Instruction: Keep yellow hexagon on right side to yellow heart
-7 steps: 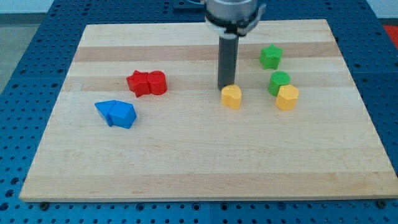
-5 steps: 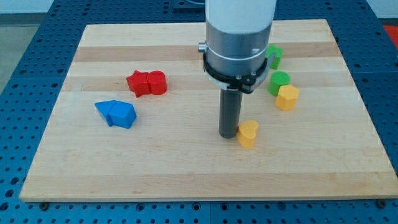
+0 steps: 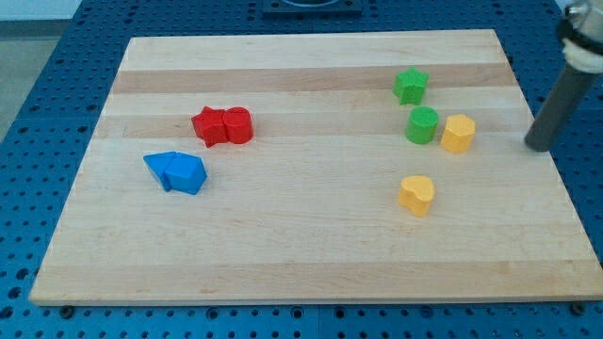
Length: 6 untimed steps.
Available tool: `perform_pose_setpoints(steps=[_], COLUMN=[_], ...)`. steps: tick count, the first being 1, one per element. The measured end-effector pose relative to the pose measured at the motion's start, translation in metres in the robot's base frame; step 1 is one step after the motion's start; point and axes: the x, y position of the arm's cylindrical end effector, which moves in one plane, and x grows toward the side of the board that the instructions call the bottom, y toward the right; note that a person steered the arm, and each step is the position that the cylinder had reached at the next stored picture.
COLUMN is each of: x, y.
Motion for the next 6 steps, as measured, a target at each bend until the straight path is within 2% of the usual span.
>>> perform_pose_setpoints(steps=[1,2,4,5,6], x=[-0.037,-0.035,0.023,0.011,-0.036], y=[0.001,-0.032,-0.089,-0.084,-0.068])
